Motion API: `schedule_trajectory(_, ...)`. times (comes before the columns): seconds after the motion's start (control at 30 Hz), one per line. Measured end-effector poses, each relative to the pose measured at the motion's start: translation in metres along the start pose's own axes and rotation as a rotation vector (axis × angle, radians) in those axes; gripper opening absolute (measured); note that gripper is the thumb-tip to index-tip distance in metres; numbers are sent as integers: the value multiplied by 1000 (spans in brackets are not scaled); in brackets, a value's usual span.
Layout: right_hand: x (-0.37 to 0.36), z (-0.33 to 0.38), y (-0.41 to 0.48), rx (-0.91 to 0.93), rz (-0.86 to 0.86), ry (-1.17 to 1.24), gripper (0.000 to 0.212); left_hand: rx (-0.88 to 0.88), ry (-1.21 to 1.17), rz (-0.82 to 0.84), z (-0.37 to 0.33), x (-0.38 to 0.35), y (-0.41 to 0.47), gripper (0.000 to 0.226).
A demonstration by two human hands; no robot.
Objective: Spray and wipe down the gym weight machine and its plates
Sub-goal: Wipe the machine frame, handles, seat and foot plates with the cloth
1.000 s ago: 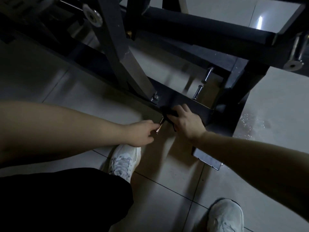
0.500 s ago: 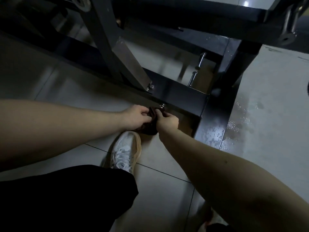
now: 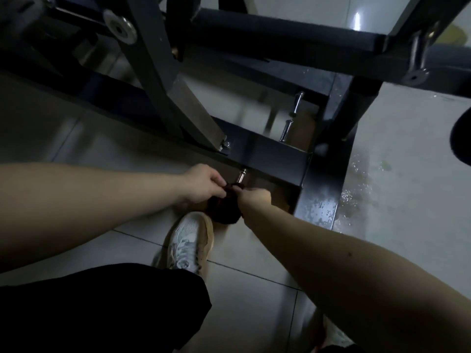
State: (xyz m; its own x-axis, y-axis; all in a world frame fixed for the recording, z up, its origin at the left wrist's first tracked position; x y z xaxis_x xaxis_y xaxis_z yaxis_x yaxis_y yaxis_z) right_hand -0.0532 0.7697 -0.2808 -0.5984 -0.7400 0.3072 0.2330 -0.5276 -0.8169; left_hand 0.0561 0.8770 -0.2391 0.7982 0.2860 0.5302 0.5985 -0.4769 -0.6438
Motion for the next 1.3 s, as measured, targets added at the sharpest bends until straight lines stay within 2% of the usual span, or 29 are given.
schedule_trajectory(0.07, 11, 7, -7, 35, 117, -48, 30, -21, 42, 13, -8, 6, -9, 27)
schedule_trajectory(0.17, 30, 28, -31, 73, 98, -44, 20, -62, 73, 26, -32, 24, -26, 21)
schedule_trajectory(0.23, 44, 47, -53, 67, 131, 24, 21, -105, 122, 14, -56, 45, -39, 19)
schedule_trajectory(0.37, 70, 87, -100, 137, 405, 73, 15, -208, 204, -117, -105, 93, -73, 16)
schedule_trajectory(0.5, 97, 126, -153, 224, 529, 18, 10, -285, 197, -242, -139, 127, -129, 16)
schedule_trajectory(0.63, 117, 163, -197, 403, 517, -53, 27, -362, 170, -424, -162, 154, -181, 13)
schedule_trajectory(0.73, 120, 178, -226, 555, 449, -89, 23, -391, 101, -538, -172, 162, -209, 12)
schedule_trajectory(0.83, 117, 185, -238, 638, 370, -18, 21, -371, -12, -645, -172, 160, -219, 17)
schedule_trajectory(0.9, 116, 188, -238, 695, 350, 88, 22, -343, -111, -635, -169, 154, -220, 20)
schedule_trajectory(0.97, 115, 190, -238, 719, 394, 225, 24, -336, -171, -608, -167, 150, -220, 15)
schedule_trajectory(1.03, 115, 192, -240, 719, 421, 332, 26, -352, -210, -650, -169, 152, -224, 11)
schedule_trajectory(1.23, 112, 224, -258, 628, 433, 549, 27, -533, -234, -948, -195, 181, -242, 13)
schedule_trajectory(1.3, 108, 238, -266, 620, 469, 602, 30, -579, -261, -997, -202, 199, -249, 16)
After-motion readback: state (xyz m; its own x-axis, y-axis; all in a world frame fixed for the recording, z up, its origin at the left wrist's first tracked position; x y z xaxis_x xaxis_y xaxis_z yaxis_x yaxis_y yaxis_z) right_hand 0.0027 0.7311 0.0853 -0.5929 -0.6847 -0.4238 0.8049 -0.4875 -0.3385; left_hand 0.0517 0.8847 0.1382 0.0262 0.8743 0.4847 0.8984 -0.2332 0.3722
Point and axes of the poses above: each hand's wrist, its own y-axis towards the middle knuckle, its own x-axis out of the back of the hand, z = x × y, the point moved 2 cm from there along y, towards the middle knuckle, and after that the axes turned 5 degrees about -z, right-handed, at the moved point
